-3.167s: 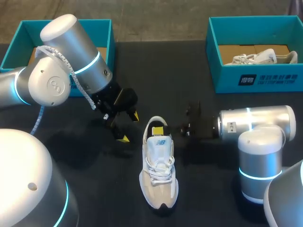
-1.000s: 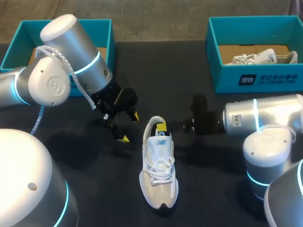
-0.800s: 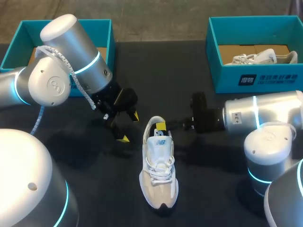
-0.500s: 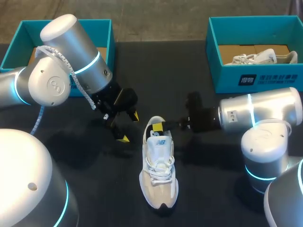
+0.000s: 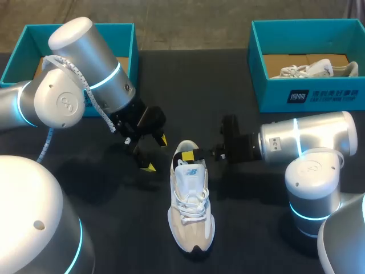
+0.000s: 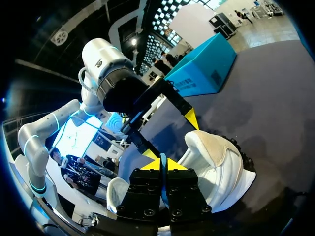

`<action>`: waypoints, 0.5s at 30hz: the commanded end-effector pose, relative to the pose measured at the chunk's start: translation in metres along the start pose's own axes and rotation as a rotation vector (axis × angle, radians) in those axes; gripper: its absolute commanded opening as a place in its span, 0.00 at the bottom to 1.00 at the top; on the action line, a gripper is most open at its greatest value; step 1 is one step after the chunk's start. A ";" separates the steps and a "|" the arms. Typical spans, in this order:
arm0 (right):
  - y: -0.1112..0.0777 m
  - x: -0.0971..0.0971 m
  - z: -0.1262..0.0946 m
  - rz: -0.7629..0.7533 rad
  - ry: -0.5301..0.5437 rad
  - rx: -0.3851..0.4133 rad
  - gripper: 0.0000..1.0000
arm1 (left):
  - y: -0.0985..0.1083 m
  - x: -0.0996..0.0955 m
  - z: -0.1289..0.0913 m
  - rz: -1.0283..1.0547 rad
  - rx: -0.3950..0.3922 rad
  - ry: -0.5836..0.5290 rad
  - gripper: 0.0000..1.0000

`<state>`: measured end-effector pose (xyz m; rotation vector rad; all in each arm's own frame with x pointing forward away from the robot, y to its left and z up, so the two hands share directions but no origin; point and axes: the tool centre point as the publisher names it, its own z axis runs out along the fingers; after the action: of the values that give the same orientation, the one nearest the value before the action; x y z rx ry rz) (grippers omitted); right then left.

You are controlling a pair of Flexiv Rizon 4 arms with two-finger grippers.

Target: Take the shoe out of the shoebox, open the shoe tongue, remove and reinsert the insole, then place the shoe into the shoebox

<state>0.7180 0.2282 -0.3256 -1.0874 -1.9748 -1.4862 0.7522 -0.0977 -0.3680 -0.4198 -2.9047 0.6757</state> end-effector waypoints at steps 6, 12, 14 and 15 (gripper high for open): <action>-0.005 -0.005 0.007 0.039 -0.008 0.048 0.00 | 0.000 0.000 0.000 0.000 -0.003 0.000 1.00; 0.007 0.001 -0.002 -0.003 -0.029 0.023 0.45 | 0.000 0.000 0.000 0.000 -0.003 0.000 1.00; 0.010 0.002 -0.003 -0.012 -0.033 0.021 0.47 | 0.000 0.000 0.000 0.000 -0.003 0.000 1.00; 0.010 0.003 -0.003 -0.015 -0.034 0.020 0.46 | 0.000 0.000 0.000 0.000 -0.003 0.000 1.00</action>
<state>0.7270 0.2284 -0.3204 -1.0908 -2.0136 -1.4654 0.7522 -0.0977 -0.3680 -0.4198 -2.9047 0.6757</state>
